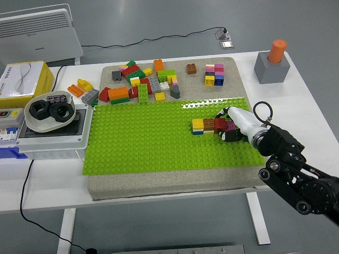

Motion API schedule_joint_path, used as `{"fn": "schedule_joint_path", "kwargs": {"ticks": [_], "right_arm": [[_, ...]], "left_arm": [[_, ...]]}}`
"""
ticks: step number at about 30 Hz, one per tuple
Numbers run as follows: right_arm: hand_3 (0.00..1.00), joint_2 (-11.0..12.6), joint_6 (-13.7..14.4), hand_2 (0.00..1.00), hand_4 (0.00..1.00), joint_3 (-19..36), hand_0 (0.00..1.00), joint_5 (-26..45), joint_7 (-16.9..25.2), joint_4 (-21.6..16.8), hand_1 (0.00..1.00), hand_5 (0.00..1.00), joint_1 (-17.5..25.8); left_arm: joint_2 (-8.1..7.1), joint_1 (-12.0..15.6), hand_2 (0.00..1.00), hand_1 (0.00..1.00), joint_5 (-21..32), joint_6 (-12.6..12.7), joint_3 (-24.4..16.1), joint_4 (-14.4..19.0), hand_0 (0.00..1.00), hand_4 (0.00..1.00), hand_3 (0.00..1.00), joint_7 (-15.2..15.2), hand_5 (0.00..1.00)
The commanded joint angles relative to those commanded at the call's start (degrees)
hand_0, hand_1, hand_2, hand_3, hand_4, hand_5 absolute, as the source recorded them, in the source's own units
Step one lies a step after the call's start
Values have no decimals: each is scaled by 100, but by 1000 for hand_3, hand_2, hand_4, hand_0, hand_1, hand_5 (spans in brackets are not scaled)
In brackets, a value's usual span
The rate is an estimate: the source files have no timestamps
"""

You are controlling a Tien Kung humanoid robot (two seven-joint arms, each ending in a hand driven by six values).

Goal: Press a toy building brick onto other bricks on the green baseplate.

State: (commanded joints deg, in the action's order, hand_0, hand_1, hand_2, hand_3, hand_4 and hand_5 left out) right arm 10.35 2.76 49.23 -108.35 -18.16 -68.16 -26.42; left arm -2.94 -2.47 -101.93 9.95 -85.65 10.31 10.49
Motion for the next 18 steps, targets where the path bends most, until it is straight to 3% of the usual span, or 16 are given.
{"fn": "schedule_joint_path", "kwargs": {"ticks": [18], "right_arm": [[688,5,-42,840,634,-14,832,1,-19,4,827,65,-8]], "left_arm": [[1,-5,434,533,10,12,-4,0,692,426,526,-12,267]]}}
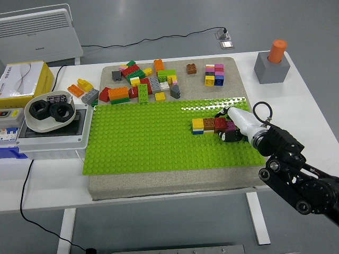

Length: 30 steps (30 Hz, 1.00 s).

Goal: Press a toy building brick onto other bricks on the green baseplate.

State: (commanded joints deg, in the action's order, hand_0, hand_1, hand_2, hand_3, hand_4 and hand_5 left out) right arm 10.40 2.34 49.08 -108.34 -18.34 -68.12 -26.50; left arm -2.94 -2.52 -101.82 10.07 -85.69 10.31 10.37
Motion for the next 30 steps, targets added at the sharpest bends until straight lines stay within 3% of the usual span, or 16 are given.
{"fn": "schedule_joint_path", "kwargs": {"ticks": [9,10,15,16,21,22,27,28,30], "right_arm": [[695,14,-24,841,652,10,834,-16,15,-26,829,77,-11],[763,17,-27,849,711,11,837,-20,17,-30,832,69,-14],[763,34,-18,849,711,14,837,-50,34,-49,832,69,-26],[820,39,-12,856,808,15,841,-63,37,-56,839,121,-29],[820,77,19,856,808,20,841,-206,59,-161,839,121,-28],[845,92,29,868,919,21,843,-291,57,-217,843,233,-26],[845,231,180,868,919,-12,843,-812,54,-620,843,233,-3],[815,260,218,886,970,-18,852,-890,62,-690,858,479,11],[815,342,363,886,970,-35,852,-1078,110,-873,858,479,71]], "left_arm": [[-1,-3,433,532,-2,-1,1,0,691,424,526,-1,267],[-1,-3,434,532,-2,-1,1,0,692,424,526,0,267],[-1,-3,434,532,-4,-4,2,0,692,424,526,2,267],[-1,-3,434,532,-4,-4,2,0,692,422,526,2,267],[-1,-5,434,532,-2,-6,3,0,692,422,526,1,267],[-1,-5,434,532,0,-5,2,0,692,421,526,0,266],[-2,-13,434,532,-22,-9,-2,0,692,421,526,1,266],[-2,-14,434,532,-24,-9,-2,0,692,420,526,0,266],[-1,-15,434,532,-22,-8,-4,0,692,420,526,-1,266]]}}
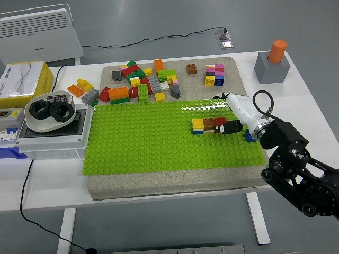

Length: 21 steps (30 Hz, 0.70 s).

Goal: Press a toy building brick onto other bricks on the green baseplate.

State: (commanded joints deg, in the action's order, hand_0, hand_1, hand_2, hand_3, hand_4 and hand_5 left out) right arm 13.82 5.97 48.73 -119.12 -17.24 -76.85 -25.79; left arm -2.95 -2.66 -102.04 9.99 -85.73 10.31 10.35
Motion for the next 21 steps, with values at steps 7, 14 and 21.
{"fn": "schedule_joint_path", "kwargs": {"ticks": [7,14,21], "right_arm": [[648,217,867,871,936,80,854,-579,424,-609,866,529,627],[611,114,1600,877,932,152,862,-718,627,-519,881,562,1076],[609,103,1672,881,918,114,866,-776,508,-233,882,573,1074]], "left_arm": [[21,14,434,532,5,6,-5,0,692,419,526,-11,269],[39,15,435,532,-31,-1,-18,0,691,419,526,-4,269],[32,10,435,532,-42,-20,4,0,691,419,526,5,269]]}}
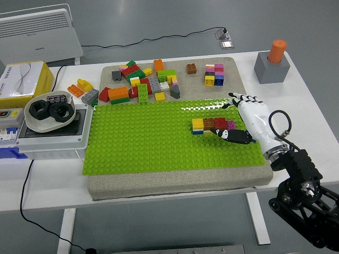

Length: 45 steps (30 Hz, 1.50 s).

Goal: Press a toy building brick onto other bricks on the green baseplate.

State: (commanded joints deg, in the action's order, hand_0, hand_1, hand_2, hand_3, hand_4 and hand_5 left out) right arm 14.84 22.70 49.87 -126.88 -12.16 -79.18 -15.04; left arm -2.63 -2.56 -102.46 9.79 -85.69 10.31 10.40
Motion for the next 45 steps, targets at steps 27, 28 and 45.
{"fn": "schedule_joint_path", "kwargs": {"ticks": [27,28,45], "right_arm": [[623,-289,-150,890,902,-456,869,129,-164,807,886,600,-410],[623,-294,-157,890,902,-457,869,130,-164,825,886,600,-415],[626,-326,-199,890,896,-506,872,156,-142,949,886,606,-442]], "left_arm": [[-5,-6,434,533,39,7,1,0,691,422,525,-23,264],[-5,-7,434,533,40,7,2,0,691,422,525,-23,264],[-6,-9,434,533,47,9,16,0,691,425,526,-20,259]]}}
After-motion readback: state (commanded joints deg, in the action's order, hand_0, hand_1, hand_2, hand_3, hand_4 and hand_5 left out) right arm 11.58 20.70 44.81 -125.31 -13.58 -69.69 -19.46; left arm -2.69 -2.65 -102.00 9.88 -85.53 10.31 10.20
